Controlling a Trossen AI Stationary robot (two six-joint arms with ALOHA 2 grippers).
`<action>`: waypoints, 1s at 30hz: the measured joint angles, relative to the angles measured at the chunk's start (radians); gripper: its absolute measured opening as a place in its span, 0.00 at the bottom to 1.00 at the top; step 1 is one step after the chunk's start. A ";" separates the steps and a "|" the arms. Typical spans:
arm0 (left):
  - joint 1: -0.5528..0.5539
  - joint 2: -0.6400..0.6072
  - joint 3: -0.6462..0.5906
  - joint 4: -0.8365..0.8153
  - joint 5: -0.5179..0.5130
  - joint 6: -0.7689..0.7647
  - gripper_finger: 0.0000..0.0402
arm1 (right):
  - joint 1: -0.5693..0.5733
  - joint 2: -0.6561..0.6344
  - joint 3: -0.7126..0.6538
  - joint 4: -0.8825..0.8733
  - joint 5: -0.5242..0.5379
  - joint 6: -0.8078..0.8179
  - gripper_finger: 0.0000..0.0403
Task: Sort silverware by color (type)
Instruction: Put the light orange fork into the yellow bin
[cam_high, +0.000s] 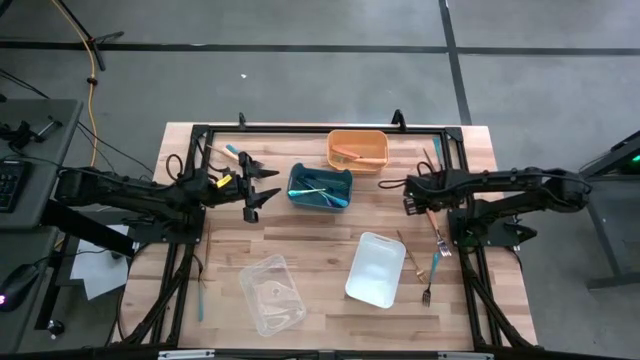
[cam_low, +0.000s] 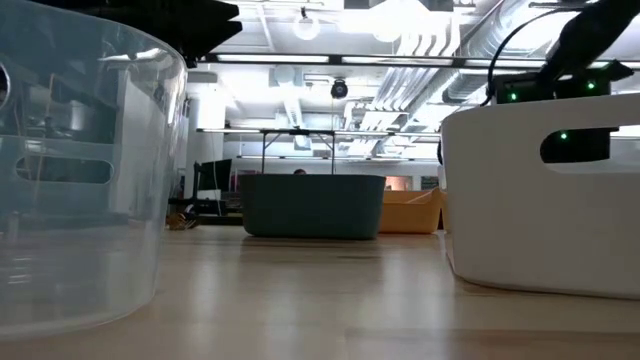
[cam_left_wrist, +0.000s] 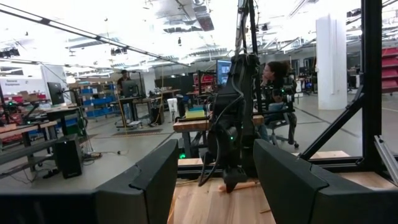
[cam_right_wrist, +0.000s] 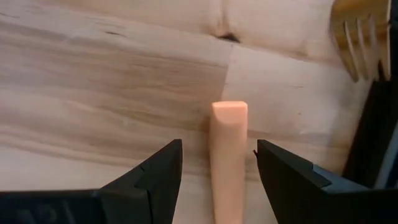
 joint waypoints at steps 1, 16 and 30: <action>0.000 0.000 0.000 0.000 0.000 -0.001 0.50 | -0.004 0.000 -0.010 0.007 -0.001 0.008 0.50; 0.000 0.000 0.000 0.000 0.000 -0.001 0.50 | -0.013 -0.002 -0.037 0.060 0.019 0.017 0.32; 0.000 0.000 0.000 -0.002 0.000 -0.003 0.50 | -0.013 0.000 -0.039 0.084 0.078 -0.009 0.17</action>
